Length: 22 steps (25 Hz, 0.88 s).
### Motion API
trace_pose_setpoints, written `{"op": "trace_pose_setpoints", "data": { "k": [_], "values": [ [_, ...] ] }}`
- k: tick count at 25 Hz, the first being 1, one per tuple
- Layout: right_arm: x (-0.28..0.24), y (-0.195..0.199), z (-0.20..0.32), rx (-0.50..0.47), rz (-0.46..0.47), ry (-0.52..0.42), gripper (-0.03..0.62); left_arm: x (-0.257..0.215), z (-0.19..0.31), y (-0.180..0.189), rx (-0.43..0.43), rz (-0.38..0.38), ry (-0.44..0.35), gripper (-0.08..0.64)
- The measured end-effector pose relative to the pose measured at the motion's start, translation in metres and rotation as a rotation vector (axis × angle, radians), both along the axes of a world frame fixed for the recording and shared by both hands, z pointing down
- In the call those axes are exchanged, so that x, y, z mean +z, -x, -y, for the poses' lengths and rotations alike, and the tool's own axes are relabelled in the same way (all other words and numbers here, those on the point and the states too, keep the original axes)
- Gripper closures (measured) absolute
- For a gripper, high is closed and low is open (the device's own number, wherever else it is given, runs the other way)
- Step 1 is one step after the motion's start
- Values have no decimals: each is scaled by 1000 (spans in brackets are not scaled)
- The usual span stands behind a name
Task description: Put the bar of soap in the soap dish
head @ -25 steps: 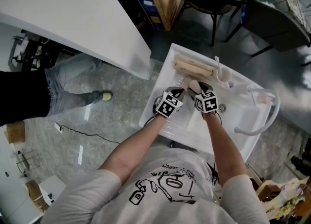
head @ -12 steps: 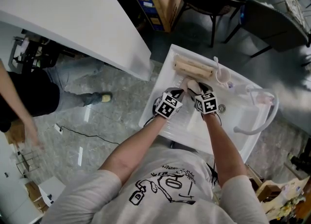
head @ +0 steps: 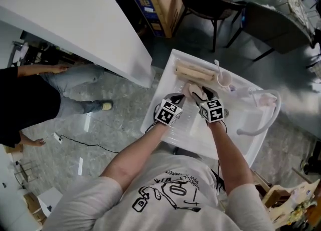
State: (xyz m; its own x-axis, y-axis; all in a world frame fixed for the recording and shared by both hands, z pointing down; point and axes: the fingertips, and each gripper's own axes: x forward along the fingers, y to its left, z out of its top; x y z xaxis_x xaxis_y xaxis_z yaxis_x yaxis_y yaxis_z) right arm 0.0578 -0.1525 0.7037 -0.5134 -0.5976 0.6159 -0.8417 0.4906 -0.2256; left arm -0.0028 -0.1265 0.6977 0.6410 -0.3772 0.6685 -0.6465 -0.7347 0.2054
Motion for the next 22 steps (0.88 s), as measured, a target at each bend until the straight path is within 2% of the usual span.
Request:
{"op": "trace_pose_setpoints", "data": {
  "k": [3, 5, 12, 18, 22],
  "values": [
    [-16, 0, -4, 10, 21, -40, 407, -6, -3, -2, -10, -34, -12, 557],
    [-28, -1, -8, 18, 33, -70, 428, -17, -5, -5, -10, -60, -19, 557],
    [-92, -1, -31, 71, 135, -198, 545, -71, -25, 0, -14, -169, -86, 557],
    [-155, -6, -55, 127, 226, -309, 557, -119, -42, 1, -43, -269, -127, 557],
    [-195, -2, -73, 129, 246, -379, 560, -155, -55, -8, -46, -349, -138, 557]
  ]
}}
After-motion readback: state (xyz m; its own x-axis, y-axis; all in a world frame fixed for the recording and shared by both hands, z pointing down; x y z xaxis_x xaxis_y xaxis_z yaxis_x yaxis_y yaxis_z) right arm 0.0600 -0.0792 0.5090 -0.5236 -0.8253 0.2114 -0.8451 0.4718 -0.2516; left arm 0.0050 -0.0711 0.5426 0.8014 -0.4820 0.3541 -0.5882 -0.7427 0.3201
